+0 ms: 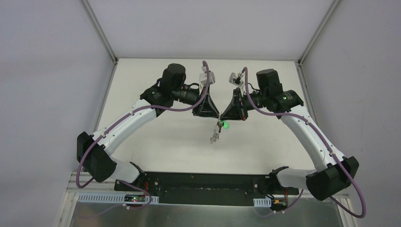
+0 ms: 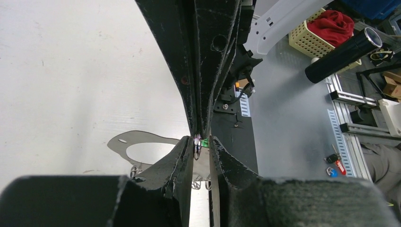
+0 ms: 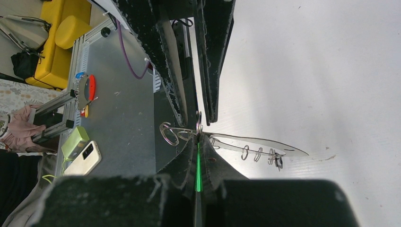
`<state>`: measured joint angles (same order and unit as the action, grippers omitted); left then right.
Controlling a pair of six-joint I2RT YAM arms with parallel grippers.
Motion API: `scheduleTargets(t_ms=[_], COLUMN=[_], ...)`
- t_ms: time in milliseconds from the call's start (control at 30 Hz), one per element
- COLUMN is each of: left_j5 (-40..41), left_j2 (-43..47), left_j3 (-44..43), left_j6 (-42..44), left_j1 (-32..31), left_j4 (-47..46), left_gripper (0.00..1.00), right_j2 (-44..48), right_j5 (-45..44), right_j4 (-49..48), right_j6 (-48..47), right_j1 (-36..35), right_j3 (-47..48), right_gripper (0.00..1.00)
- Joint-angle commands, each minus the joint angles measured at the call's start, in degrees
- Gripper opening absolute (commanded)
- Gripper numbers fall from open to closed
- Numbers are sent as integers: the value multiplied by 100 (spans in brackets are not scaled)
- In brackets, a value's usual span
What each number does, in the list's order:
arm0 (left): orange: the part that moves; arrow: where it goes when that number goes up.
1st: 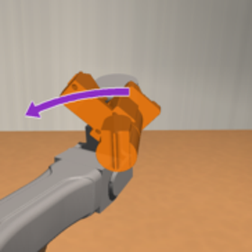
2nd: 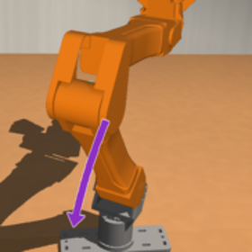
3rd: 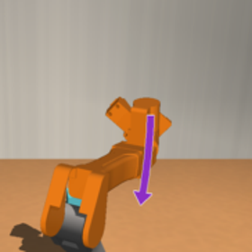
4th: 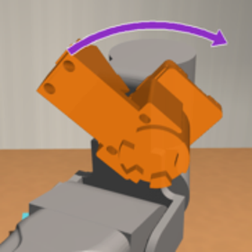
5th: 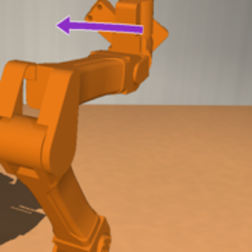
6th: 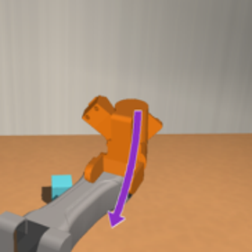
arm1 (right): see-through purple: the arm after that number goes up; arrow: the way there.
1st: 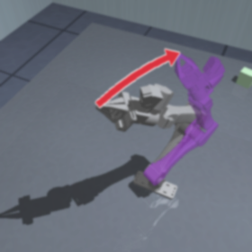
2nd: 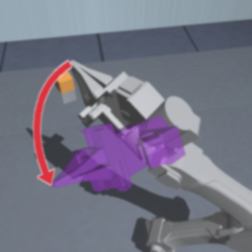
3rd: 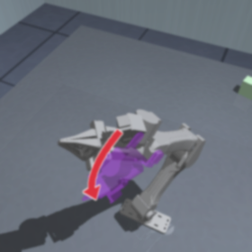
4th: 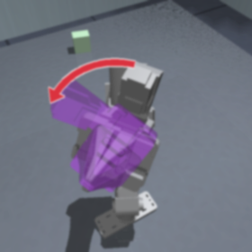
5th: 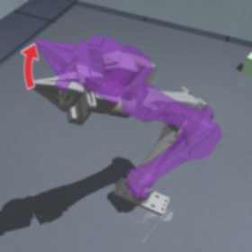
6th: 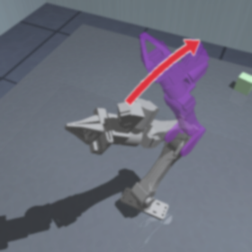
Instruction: Put the keys on the keyring
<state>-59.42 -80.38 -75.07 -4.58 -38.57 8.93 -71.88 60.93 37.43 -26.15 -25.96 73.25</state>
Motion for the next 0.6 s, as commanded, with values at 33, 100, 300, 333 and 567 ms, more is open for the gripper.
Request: scheduleTargets(t_ms=[33, 100, 300, 333, 567], left_j5=[-69, -69, -73, -77, -119], left_j2=[-28, -30, -39, -39, -65], left_j3=[-192, -184, -175, -175, -201], left_j6=[113, 116, 141, 141, 136], left_j1=[-89, -98, -107, -107, -110], left_j4=[-91, -80, -61, -59, -55], left_gripper=[18, 18, 13, 11, 0], right_j2=[42, 42, 51, 51, 41], right_j5=[244, 244, 228, 231, 235], right_j4=[-228, -230, -227, -231, -254], right_j6=[55, 62, 59, 63, 97], right_j1=[-5, -4, -3, -6, -2], right_j3=[57, 57, 49, 49, 66], right_gripper=[0, 0, 0, 0, 0])
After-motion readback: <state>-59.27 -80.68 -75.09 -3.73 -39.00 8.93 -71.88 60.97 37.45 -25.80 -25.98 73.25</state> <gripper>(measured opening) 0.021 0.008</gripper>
